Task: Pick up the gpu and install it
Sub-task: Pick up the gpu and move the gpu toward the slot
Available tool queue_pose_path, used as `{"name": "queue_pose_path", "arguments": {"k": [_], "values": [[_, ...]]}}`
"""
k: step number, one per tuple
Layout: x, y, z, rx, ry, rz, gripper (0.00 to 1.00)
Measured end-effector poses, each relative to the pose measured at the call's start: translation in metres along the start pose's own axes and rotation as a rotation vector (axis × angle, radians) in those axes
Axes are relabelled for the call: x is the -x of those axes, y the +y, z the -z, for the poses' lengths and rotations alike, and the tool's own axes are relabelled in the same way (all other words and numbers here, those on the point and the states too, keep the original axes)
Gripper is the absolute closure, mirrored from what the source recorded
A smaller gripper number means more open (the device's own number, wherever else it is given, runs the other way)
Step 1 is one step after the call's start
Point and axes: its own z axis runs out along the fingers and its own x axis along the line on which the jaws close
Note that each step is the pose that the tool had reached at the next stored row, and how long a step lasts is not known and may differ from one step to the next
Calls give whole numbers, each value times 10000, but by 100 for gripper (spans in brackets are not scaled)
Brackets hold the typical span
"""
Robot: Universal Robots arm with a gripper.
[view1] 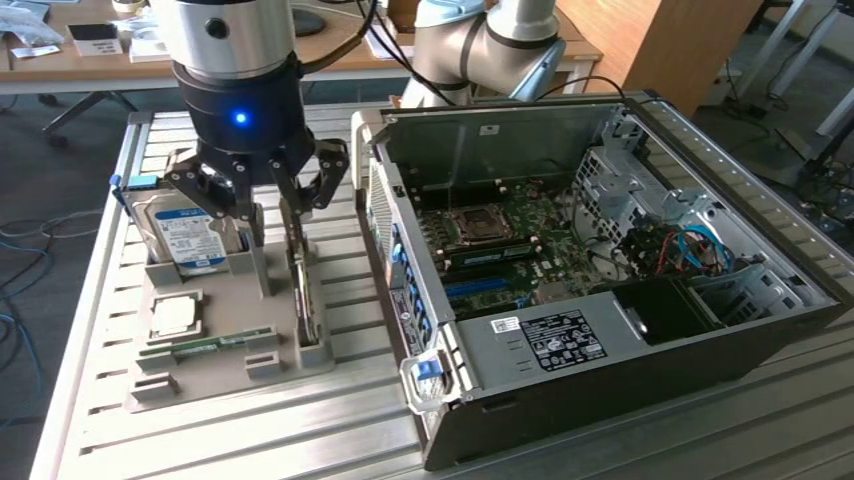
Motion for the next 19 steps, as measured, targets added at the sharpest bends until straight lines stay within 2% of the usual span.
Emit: {"name": "queue_pose_path", "arguments": {"k": [7,14,19], "values": [[0,0,-2,1,-1,0,58],[-2,-3,-72,2,-1,1,58],[-2,-4,-78,1,0,0,58]]}}
